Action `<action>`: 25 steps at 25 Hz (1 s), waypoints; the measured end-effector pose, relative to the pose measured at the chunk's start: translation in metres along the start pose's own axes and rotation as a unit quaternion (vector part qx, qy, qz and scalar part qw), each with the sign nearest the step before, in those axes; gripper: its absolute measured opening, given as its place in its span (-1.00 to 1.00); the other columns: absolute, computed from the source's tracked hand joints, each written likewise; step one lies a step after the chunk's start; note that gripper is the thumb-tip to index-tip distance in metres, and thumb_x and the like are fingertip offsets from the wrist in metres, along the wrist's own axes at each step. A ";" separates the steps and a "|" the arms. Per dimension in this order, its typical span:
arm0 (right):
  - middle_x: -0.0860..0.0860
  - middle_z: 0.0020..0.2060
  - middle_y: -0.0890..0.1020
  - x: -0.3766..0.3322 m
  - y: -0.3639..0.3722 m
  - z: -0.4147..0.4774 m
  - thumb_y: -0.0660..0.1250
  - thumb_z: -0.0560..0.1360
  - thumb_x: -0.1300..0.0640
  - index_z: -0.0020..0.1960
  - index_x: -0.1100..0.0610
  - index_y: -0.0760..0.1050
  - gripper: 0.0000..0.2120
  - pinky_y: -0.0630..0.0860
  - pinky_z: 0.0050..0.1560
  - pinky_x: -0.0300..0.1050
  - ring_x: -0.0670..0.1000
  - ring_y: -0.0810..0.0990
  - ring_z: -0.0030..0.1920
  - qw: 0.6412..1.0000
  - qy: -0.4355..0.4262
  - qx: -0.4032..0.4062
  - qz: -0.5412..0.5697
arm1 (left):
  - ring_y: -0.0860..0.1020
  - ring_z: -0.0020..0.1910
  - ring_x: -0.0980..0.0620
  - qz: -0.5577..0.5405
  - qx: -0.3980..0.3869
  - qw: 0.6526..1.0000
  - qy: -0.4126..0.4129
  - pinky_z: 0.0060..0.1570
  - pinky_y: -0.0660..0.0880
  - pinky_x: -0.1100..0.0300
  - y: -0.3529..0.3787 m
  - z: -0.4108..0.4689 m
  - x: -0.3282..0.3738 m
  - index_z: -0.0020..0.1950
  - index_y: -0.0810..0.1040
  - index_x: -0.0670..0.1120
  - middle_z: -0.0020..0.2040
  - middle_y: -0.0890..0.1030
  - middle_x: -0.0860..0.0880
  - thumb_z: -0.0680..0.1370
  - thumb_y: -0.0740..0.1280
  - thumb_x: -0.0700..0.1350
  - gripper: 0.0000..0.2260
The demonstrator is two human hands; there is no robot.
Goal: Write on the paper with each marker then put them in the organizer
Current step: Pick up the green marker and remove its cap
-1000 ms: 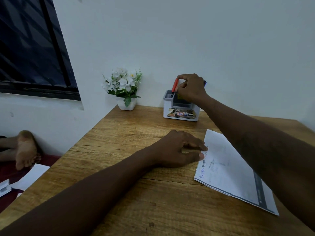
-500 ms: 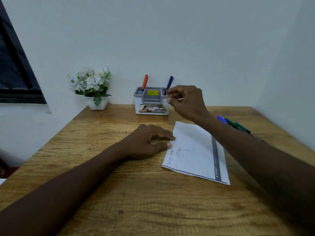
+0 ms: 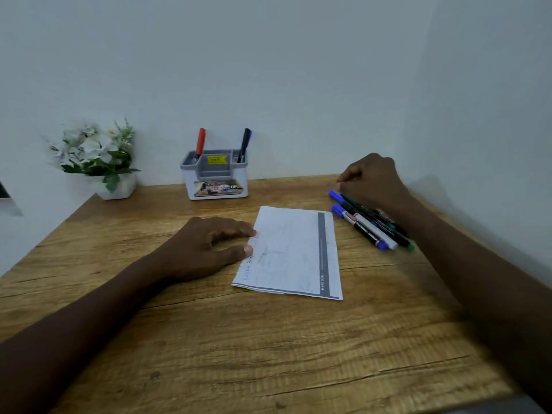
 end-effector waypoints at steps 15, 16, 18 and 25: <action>0.18 0.00 0.65 0.070 0.013 0.018 0.49 0.44 0.04 0.06 0.21 0.59 -0.70 0.57 -0.21 -0.10 0.15 0.63 -0.09 0.959 0.200 -0.156 -0.129 | 0.46 0.31 0.33 0.005 -0.009 1.000 -0.013 0.15 0.34 0.47 0.000 0.001 0.005 0.33 0.56 0.26 0.33 0.54 0.33 0.47 0.33 0.30 -0.57; 0.20 0.03 0.65 0.070 0.013 0.017 0.47 0.47 0.06 0.08 0.22 0.59 -0.71 0.58 -0.19 -0.08 0.16 0.63 -0.08 0.959 0.205 -0.157 -0.120 | 0.46 0.31 0.34 0.004 -0.008 1.000 -0.011 0.18 0.35 0.45 0.000 0.000 0.005 0.31 0.57 0.26 0.33 0.54 0.33 0.46 0.34 0.30 -0.57; 0.26 0.06 0.65 0.063 0.007 0.015 0.38 0.54 0.14 0.14 0.26 0.58 -0.76 0.56 -0.17 -0.07 0.20 0.63 -0.08 0.960 0.212 -0.147 -0.112 | 0.47 0.30 0.35 -0.005 -0.004 1.000 -0.007 0.26 0.40 0.35 -0.002 -0.001 0.006 0.27 0.60 0.26 0.31 0.55 0.34 0.43 0.38 0.30 -0.58; 0.13 -0.19 0.67 -0.039 0.005 -0.016 0.27 0.66 0.13 0.13 0.18 0.62 -0.81 0.66 -0.28 -0.07 0.06 0.71 -0.27 0.977 0.078 -0.187 0.061 | 0.54 0.23 0.38 -0.047 0.046 0.998 -0.002 0.24 0.51 0.28 -0.010 -0.006 0.010 0.08 0.69 0.20 0.26 0.61 0.28 0.38 0.48 0.31 -0.65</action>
Point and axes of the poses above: each hand's wrist, its own z-axis towards the middle knuckle, its own y-axis out of the palm, x = y × z, the point moved 5 cm from there along z, towards the middle knuckle
